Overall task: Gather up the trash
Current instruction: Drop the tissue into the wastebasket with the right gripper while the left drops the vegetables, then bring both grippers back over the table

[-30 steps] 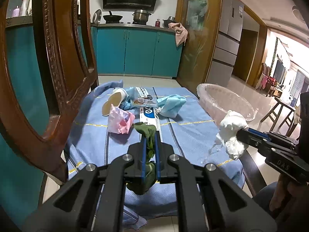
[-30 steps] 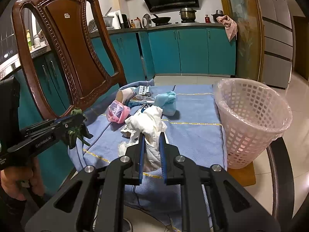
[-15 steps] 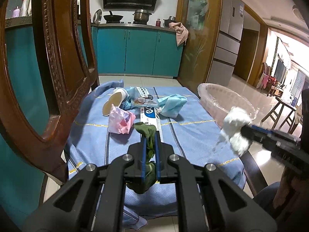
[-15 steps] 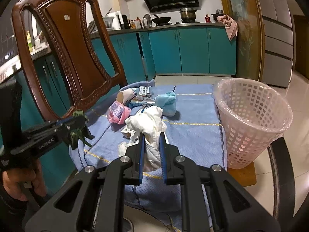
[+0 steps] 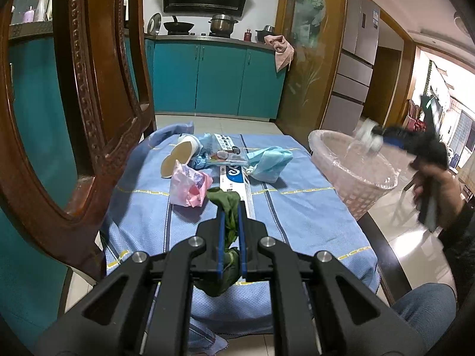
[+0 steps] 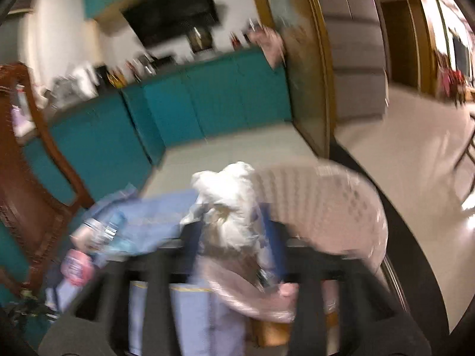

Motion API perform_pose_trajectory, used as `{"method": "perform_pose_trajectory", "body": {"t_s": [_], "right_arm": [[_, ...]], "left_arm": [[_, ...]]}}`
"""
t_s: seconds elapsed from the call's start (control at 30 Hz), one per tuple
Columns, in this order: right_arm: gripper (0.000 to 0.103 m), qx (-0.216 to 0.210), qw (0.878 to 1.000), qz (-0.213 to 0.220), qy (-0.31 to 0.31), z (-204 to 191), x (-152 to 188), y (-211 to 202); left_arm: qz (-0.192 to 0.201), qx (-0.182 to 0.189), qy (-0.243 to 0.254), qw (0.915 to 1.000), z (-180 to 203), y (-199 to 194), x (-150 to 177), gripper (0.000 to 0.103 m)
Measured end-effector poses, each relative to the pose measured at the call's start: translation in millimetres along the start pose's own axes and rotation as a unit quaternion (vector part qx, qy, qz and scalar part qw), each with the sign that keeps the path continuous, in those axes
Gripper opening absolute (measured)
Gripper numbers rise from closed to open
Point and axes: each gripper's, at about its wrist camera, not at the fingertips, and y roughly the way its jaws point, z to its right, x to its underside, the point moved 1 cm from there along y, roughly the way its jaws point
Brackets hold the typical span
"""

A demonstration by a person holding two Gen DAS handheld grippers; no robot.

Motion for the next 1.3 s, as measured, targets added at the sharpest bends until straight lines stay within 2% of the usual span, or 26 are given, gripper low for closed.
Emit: {"method": "perform_pose_trajectory", "body": {"t_s": [0.07,0.1,0.13,0.17,0.23,0.33,0.43,0.53,0.57,0.67,0.73,0.77,0.8,0.83,0.9,1.0,1.17,1.3], "right_arm": [[0.059,-0.001,0.999,-0.025,0.030,9.4,15.5,1.2],[0.060,-0.020,0.998,-0.032,0.056,11.7,25.1,-8.4],[0.065,-0.034,0.996,-0.030,0.078,12.5,33.6,-22.3],[0.070,-0.045,0.994,-0.019,0.094,11.4,42.0,-42.3],[0.090,-0.062,0.992,0.027,0.111,6.5,57.6,-85.8],[0.100,-0.062,0.984,0.096,0.135,2.8,88.1,-143.2],[0.100,-0.068,0.983,0.106,0.133,-1.6,109.0,-164.1],[0.100,-0.057,0.980,0.141,0.129,0.7,106.4,-174.4],[0.100,-0.052,0.978,0.143,0.145,7.4,106.6,-174.1],[0.100,-0.049,0.975,0.126,0.175,19.2,106.9,-165.1],[0.100,-0.047,0.975,0.125,0.178,20.1,107.1,-164.9],[0.100,-0.046,0.975,0.127,0.174,19.3,106.6,-165.6],[0.100,-0.047,0.976,0.126,0.170,16.3,107.4,-167.9],[0.100,-0.047,0.977,0.126,0.167,15.3,106.9,-168.4],[0.100,-0.047,0.978,0.127,0.159,14.0,106.7,-168.8],[0.100,-0.050,0.981,0.121,0.147,11.2,106.9,-165.5],[0.100,-0.061,0.987,0.102,0.108,-7.6,105.7,-158.3],[0.100,-0.084,0.993,0.076,0.033,-44.2,107.2,-149.7]], "left_arm": [[0.000,-0.001,0.002,1.0000,1.1,0.0,0.0,0.009],[-0.001,-0.001,0.004,1.0000,2.3,0.1,0.4,0.009],[-0.002,-0.002,0.007,1.0000,3.5,0.5,0.8,0.009],[-0.003,-0.002,0.009,0.9999,4.4,1.3,1.2,0.009],[-0.008,0.001,0.014,0.9999,6.7,3.0,2.3,0.009],[-0.017,0.018,0.020,0.9995,17.4,6.1,-1.5,0.009],[-0.018,0.054,0.036,0.9977,44.0,13.7,-17.5,0.009],[-0.012,0.111,0.062,0.9918,95.4,28.5,-51.8,0.009],[-0.004,0.142,0.071,0.9874,120.6,35.0,-69.9,0.009],[0.019,0.204,0.095,0.9742,184.8,56.5,-112.9,0.010],[0.018,0.233,0.104,0.9667,219.8,78.4,-135.4,0.017],[0.021,0.232,0.106,0.9666,231.1,87.9,-141.7,0.040],[0.023,0.216,0.107,0.9702,242.5,102.0,-148.5,0.075],[0.020,0.195,0.104,0.9751,247.1,114.5,-151.3,0.084],[0.004,0.166,0.088,0.9822,238.1,128.7,-147.7,0.085],[-0.006,0.152,0.073,0.9857,204.0,121.1,-132.3,0.085],[0.016,0.072,0.070,0.9948,110.8,61.1,-84.6,0.091],[0.026,-0.004,0.082,0.9963,55.2,13.1,-39.0,0.094]]}}
